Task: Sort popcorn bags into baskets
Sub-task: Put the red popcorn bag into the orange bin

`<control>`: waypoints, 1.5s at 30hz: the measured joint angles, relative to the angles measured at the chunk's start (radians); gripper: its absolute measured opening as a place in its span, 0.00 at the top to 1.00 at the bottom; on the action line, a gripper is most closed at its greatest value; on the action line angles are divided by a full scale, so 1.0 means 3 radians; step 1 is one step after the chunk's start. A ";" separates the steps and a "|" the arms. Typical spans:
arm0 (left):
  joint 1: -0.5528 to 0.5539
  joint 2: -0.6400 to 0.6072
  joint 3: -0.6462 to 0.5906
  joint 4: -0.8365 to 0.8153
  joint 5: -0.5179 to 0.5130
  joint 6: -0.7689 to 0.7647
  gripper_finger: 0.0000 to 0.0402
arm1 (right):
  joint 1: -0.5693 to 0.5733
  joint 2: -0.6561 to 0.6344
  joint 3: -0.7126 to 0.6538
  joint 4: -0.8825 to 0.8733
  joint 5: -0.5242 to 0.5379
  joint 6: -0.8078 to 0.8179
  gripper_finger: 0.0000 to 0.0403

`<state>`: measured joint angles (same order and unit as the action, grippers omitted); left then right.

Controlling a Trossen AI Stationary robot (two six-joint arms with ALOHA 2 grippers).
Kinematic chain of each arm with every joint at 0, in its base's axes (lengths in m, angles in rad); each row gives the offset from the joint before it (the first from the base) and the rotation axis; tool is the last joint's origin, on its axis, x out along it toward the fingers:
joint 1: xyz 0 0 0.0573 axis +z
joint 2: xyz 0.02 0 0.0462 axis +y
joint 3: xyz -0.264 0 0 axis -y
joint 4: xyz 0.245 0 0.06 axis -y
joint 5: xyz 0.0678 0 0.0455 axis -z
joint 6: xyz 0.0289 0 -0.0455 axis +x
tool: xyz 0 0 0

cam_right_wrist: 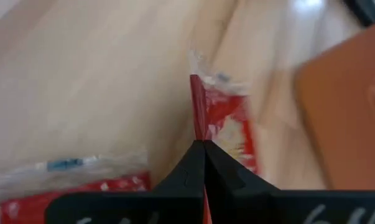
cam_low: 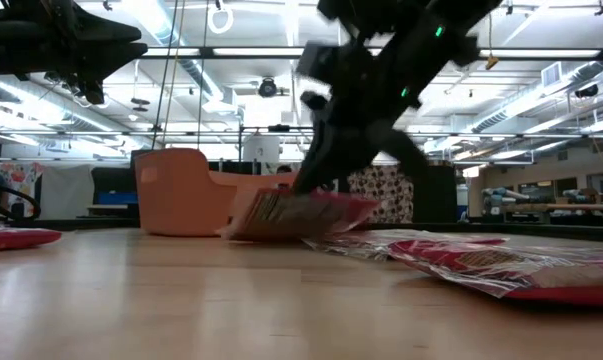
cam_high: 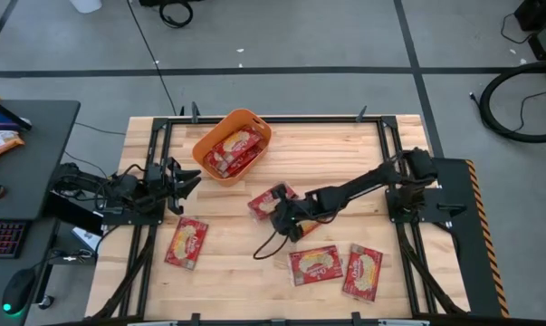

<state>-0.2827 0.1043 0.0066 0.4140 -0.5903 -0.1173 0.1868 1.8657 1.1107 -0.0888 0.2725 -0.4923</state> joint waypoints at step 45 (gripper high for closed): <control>-0.0001 0.0095 -0.0001 0.0080 -0.0001 -0.0008 0.71 | 0.0006 0.0321 0.0005 -0.0118 -0.0012 0.0419 0.57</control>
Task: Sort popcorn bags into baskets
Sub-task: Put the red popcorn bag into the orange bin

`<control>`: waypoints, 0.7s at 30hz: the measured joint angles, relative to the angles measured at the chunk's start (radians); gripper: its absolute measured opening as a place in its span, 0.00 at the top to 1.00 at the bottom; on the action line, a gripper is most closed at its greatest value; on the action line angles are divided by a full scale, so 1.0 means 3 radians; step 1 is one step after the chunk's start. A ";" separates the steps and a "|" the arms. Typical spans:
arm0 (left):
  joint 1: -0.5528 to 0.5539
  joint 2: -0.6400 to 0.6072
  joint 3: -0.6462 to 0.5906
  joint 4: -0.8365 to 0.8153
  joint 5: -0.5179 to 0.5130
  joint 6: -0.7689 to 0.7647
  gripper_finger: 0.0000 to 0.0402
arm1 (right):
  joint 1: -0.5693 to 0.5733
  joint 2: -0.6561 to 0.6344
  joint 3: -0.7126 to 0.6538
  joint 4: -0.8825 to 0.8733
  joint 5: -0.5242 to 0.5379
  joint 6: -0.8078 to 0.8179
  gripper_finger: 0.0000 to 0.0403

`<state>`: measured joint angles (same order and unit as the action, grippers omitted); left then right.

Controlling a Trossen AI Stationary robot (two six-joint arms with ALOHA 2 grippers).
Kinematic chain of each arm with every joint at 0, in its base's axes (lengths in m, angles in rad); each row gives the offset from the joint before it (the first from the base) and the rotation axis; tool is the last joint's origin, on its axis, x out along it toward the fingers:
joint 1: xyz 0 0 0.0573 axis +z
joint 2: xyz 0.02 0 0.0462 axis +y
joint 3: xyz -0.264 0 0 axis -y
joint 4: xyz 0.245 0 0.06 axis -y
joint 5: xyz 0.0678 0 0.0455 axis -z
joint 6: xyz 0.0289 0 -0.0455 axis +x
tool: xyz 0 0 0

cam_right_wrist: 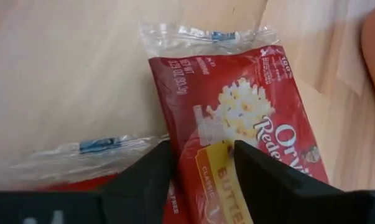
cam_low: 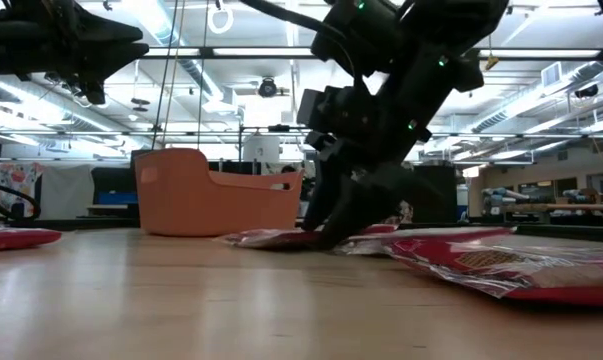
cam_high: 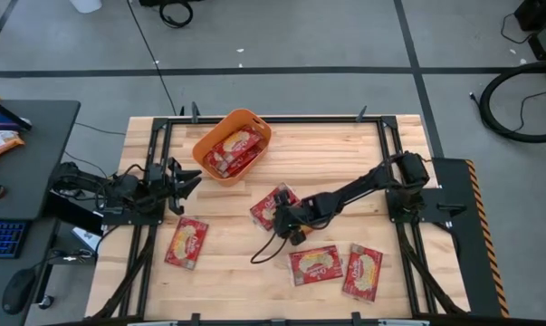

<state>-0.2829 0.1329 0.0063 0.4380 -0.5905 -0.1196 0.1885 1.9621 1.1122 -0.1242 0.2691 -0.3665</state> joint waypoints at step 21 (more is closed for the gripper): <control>0.0000 0.0000 0.0000 -0.0006 0.0001 0.0005 0.71 | 0.0028 -0.0307 0.0195 -0.0247 0.0828 -0.0644 0.99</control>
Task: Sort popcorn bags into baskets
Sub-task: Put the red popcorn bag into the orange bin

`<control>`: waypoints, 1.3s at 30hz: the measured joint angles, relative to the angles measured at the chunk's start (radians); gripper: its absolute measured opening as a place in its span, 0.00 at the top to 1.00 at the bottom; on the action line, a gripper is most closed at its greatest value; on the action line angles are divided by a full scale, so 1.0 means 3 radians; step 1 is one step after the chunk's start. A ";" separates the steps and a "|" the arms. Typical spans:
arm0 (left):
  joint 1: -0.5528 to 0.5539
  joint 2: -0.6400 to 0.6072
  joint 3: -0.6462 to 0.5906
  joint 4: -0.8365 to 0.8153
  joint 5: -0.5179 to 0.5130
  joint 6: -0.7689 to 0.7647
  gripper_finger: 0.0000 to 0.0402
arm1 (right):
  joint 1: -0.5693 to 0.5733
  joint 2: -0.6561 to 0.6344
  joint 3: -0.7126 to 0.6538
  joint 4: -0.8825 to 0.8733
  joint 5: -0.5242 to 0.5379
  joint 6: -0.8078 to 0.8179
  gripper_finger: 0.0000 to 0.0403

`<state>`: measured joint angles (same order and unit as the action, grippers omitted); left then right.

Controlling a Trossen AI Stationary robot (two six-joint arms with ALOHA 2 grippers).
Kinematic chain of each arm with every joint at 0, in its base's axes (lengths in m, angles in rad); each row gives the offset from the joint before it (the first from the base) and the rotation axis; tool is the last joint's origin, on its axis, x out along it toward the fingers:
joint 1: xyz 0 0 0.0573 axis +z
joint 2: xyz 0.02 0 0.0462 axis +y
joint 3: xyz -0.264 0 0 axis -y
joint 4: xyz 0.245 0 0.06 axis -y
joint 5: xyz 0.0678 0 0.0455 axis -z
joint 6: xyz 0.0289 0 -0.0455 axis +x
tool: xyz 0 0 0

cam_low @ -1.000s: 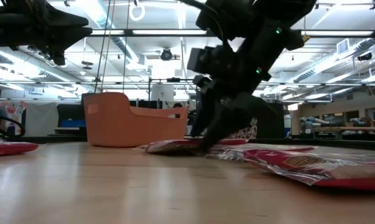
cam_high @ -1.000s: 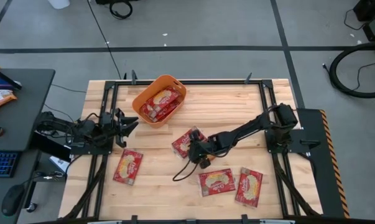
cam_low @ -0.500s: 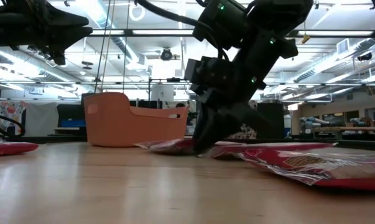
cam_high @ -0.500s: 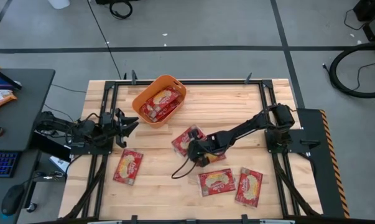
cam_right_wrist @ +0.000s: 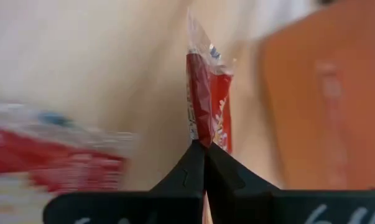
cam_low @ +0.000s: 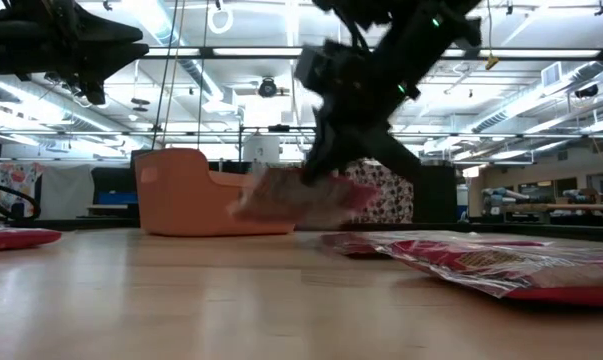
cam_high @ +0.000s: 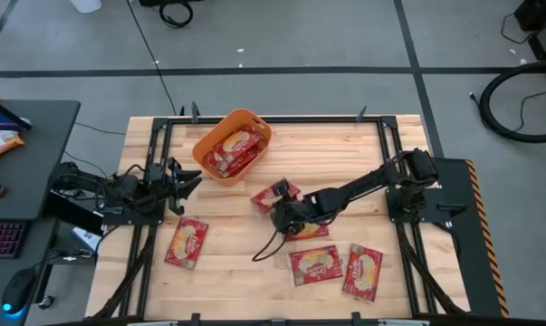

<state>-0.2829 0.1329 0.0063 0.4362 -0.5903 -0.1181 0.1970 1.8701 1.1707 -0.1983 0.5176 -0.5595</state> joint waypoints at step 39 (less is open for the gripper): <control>0.0001 0.0099 0.0000 0.0086 -0.0116 0.0066 0.71 | -0.1296 0.0912 0.1220 0.1044 -0.0657 -0.1787 0.76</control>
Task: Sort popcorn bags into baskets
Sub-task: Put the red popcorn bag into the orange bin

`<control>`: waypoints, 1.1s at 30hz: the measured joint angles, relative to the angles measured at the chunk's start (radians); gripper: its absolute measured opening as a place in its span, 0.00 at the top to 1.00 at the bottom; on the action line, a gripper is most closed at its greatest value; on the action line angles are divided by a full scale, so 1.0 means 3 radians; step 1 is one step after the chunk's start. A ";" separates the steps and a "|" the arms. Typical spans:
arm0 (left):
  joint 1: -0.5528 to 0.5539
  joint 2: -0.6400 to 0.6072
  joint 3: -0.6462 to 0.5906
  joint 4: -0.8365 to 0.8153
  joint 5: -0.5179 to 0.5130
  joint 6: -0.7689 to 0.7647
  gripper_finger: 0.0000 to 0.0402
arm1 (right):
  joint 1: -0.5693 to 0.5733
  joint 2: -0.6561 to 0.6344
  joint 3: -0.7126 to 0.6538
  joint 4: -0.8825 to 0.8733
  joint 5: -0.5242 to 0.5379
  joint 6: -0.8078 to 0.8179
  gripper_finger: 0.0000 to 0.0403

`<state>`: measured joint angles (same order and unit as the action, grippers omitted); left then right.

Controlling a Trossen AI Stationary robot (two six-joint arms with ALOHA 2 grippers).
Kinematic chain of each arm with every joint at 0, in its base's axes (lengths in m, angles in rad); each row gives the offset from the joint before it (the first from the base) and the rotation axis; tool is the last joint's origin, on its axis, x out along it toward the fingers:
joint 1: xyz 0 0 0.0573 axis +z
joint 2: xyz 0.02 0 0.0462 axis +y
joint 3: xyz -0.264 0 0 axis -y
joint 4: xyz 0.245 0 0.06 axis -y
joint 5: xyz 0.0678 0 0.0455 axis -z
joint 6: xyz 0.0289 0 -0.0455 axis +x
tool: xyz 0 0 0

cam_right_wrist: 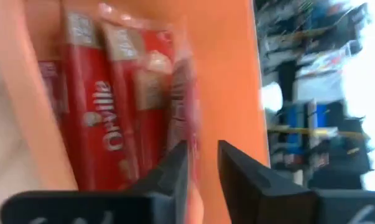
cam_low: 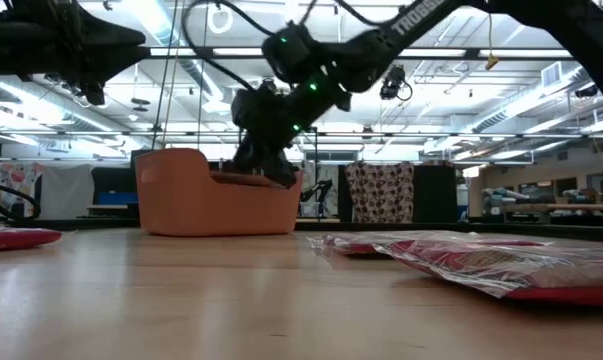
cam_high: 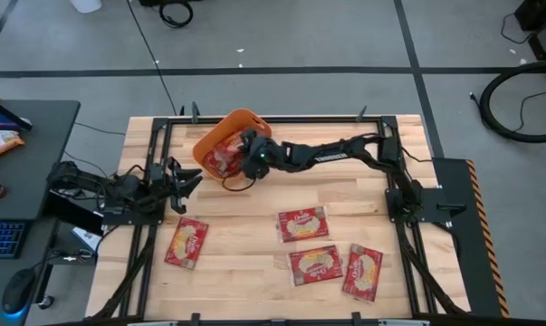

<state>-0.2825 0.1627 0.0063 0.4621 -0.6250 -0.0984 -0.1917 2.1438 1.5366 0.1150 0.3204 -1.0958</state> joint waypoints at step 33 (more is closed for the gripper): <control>-0.0107 0.0841 0.0470 -0.0839 0.0718 -0.1201 0.71 | 0.1254 -0.0265 0.0504 -0.1358 0.0352 0.1747 0.70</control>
<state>-0.3145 0.4150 0.1472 0.2106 -0.4095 -0.4587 0.1845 2.0644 1.6878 -0.2925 0.4260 -0.5717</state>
